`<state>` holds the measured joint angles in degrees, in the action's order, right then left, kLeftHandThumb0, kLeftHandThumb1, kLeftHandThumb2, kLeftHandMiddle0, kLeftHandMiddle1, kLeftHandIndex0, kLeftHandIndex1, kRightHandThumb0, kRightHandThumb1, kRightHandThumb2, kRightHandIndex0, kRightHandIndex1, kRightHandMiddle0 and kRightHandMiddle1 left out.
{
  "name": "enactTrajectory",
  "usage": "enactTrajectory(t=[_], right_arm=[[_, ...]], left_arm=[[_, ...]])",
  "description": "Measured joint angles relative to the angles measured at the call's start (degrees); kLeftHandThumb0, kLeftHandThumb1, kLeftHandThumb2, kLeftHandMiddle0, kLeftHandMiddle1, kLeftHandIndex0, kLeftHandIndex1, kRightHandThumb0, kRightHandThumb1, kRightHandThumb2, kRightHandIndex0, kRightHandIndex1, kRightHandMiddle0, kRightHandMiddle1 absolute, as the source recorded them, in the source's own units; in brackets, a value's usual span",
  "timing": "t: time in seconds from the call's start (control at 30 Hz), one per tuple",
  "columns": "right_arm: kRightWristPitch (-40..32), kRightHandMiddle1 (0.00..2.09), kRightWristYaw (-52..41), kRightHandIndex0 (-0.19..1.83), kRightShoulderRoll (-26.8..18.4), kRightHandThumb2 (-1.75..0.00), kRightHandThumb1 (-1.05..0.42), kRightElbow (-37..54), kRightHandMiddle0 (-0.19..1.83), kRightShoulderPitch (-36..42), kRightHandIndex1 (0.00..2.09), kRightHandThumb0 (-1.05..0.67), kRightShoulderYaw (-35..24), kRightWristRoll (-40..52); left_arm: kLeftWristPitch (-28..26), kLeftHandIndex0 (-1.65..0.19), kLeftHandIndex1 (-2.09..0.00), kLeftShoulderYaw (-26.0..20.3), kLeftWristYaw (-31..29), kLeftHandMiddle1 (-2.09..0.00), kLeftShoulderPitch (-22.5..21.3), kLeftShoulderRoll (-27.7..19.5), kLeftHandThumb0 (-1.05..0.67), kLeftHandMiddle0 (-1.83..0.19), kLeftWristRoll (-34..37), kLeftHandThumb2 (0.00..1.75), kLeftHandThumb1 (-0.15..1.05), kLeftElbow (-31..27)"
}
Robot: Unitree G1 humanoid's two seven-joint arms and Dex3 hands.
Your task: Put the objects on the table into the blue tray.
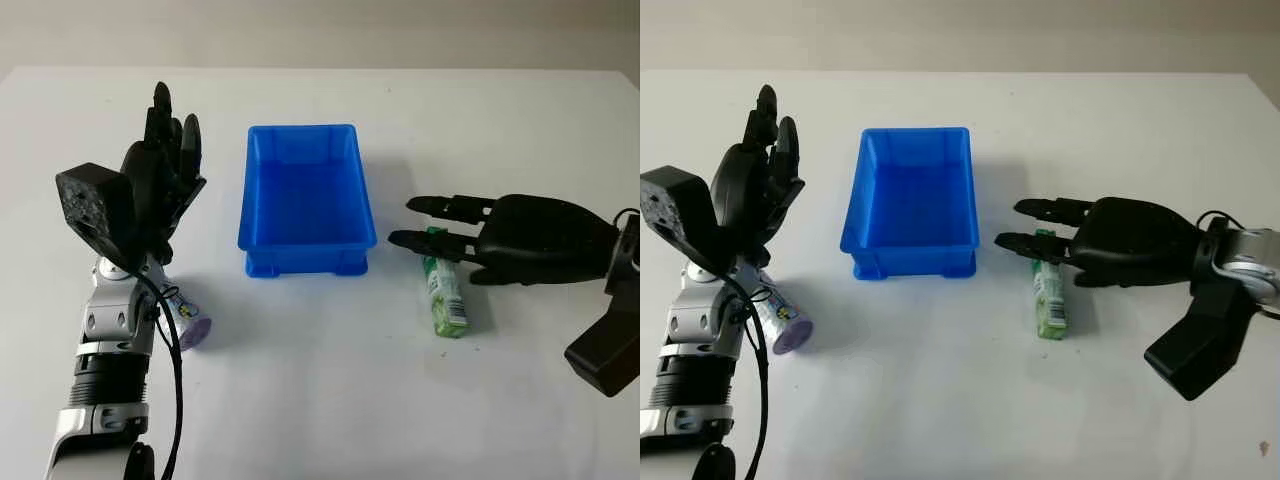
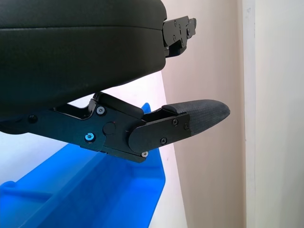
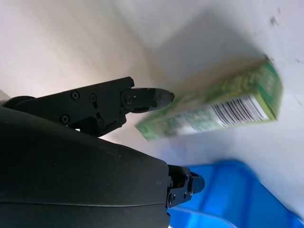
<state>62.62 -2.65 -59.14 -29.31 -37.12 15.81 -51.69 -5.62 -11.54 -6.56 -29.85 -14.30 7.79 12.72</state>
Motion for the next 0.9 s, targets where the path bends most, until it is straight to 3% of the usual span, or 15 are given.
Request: enactTrajectory(t=[0.23, 0.33, 0.37, 0.4, 0.5, 0.63, 0.67, 0.73, 0.8, 0.9], right_arm=[[2.80, 0.11, 4.12, 0.18, 1.36, -0.17, -1.05, -2.30, 0.20, -1.46, 0.11, -0.03, 1.69, -1.69], [4.23, 0.30, 7.03, 0.50, 2.68, -0.08, -0.97, -3.54, 0.47, -1.73, 0.27, -0.18, 2.90, -2.87], [4.74, 0.57, 8.88, 0.55, 3.34, -0.07, -0.98, -4.03, 0.47, -1.99, 0.41, -0.23, 3.48, -4.06], [5.05, 0.91, 10.45, 0.52, 3.89, -0.06, -0.98, -4.51, 0.40, -2.15, 0.69, -0.26, 4.07, -5.13], [4.87, 1.42, 15.94, 0.38, 4.82, -0.05, -0.96, -5.14, 0.35, -3.37, 1.72, -0.40, 5.79, -9.33], [4.11, 1.59, 18.46, 0.44, 4.85, -0.10, -1.03, -5.69, 0.31, -5.63, 1.77, -0.51, 8.09, -12.63], [3.97, 1.82, 18.71, 0.57, 4.85, -0.21, -1.04, -5.82, 0.36, -5.80, 1.96, -0.54, 8.42, -12.78], [3.58, 2.02, 19.46, 0.70, 4.85, -0.31, -1.05, -6.01, 0.39, -5.80, 2.06, -0.55, 8.85, -12.97], [2.89, 2.08, 20.08, 1.05, 4.85, -0.38, -1.05, -5.89, 0.67, -5.69, 2.09, -0.57, 9.23, -13.09], [1.06, 2.09, 23.31, 1.15, 4.83, -0.38, -1.05, -5.26, 0.79, -5.31, 2.09, -0.57, 9.94, -14.76]], left_arm=[[-0.12, 0.19, 0.00, 0.01, 0.26, 0.00, 0.15, -0.01, -0.74, 0.19, -0.27, 0.66, 1.05, -0.82], [-0.49, 0.19, 0.00, 0.02, 0.18, 0.00, 0.19, 0.01, -0.73, 0.19, -0.17, 0.67, 1.05, -0.91], [-0.76, 0.19, 0.00, 0.04, 0.14, 0.00, 0.21, 0.01, -0.73, 0.19, -0.15, 0.67, 1.05, -1.07], [-0.95, 0.19, 0.00, 0.10, 0.12, 0.00, 0.28, 0.01, -0.73, 0.19, -0.16, 0.66, 1.05, -1.41], [-1.11, 0.19, 0.00, 0.09, 0.25, 0.00, 0.39, -0.01, -0.73, 0.19, -0.27, 0.65, 1.05, -2.28], [-0.92, 0.19, 0.00, -0.16, 0.66, 0.00, 0.62, -0.02, -0.73, 0.19, -0.27, 0.64, 1.05, -2.41], [-0.92, 0.19, 0.00, -0.18, 0.78, 0.00, 0.66, -0.02, -0.72, 0.19, -0.28, 0.65, 1.05, -2.42], [-0.93, 0.19, 0.00, -0.18, 1.09, 0.00, 0.68, -0.03, -0.72, 0.19, -0.36, 0.65, 1.05, -2.43], [-0.93, 0.19, 0.00, -0.17, 1.16, 0.00, 0.68, -0.03, -0.73, 0.19, -0.39, 0.65, 1.05, -2.43], [-0.94, 0.19, 0.00, -0.15, 1.06, 0.00, 0.67, -0.03, -0.73, 0.19, -0.39, 0.65, 1.05, -2.43]])
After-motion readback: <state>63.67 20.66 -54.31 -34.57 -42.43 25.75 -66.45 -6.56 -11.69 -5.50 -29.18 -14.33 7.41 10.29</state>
